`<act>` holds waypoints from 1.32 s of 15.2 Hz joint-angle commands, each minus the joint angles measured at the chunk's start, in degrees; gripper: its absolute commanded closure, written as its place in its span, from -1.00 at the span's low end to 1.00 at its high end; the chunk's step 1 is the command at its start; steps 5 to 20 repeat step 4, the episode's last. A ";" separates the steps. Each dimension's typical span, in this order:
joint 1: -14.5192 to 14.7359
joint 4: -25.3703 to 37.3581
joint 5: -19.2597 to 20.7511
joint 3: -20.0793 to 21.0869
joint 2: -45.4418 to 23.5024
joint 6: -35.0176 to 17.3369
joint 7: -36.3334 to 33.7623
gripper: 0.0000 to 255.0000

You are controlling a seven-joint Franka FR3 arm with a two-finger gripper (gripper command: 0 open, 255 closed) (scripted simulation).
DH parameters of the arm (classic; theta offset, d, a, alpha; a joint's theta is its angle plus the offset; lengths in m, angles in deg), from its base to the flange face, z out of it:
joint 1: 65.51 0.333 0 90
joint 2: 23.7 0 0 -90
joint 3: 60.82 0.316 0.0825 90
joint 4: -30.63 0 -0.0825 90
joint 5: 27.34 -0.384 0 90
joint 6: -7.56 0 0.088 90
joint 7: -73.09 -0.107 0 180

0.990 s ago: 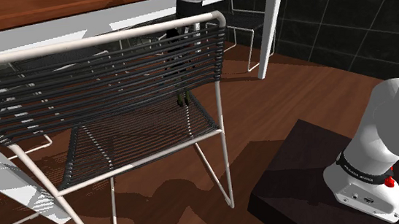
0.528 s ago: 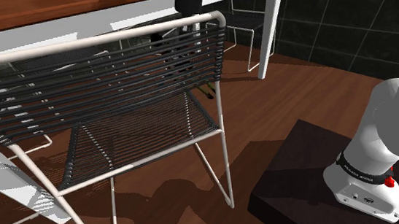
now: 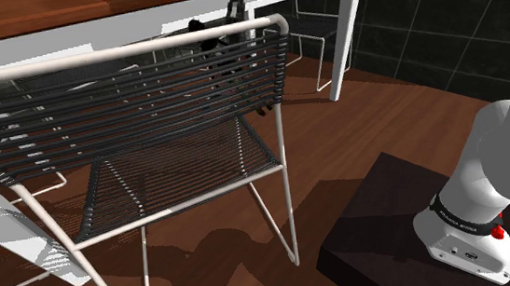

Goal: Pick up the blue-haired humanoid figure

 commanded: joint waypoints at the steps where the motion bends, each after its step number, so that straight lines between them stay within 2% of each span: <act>1: 0.01 2.30 0.05 0.01 -0.53 1.76 -0.14 1.00; 20: 0.01 3.64 0.08 0.01 -0.87 2.75 -0.22 1.00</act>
